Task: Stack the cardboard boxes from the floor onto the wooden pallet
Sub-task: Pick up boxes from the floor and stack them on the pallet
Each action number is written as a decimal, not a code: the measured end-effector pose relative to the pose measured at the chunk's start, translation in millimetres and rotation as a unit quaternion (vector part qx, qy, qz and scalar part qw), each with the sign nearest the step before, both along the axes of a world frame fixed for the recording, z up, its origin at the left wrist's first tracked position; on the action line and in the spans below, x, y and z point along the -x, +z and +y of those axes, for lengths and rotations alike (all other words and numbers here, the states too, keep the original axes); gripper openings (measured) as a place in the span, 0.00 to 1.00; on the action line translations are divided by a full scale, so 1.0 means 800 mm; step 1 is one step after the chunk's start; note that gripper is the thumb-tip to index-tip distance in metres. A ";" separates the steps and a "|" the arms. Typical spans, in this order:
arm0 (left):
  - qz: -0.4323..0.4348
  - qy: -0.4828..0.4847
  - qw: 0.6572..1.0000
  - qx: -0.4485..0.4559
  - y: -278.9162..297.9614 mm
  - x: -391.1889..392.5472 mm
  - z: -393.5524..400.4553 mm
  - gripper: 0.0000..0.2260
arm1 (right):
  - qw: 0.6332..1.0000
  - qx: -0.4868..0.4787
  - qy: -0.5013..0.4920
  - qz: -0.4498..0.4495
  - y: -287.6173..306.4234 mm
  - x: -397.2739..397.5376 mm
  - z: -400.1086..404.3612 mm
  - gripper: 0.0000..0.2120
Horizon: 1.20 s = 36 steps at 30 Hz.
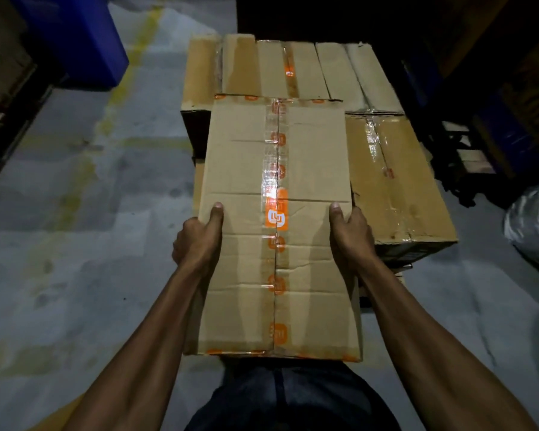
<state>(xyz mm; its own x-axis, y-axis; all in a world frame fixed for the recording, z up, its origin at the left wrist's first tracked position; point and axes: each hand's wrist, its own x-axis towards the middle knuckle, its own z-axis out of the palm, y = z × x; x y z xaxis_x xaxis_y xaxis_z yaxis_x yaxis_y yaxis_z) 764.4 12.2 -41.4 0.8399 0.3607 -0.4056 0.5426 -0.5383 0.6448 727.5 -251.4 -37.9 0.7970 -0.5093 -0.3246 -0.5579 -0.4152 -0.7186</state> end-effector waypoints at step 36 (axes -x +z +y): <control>0.084 0.014 0.993 0.081 -0.224 -0.298 -0.182 0.20 | 0.992 0.079 0.051 0.089 -0.226 -0.304 -0.197 0.32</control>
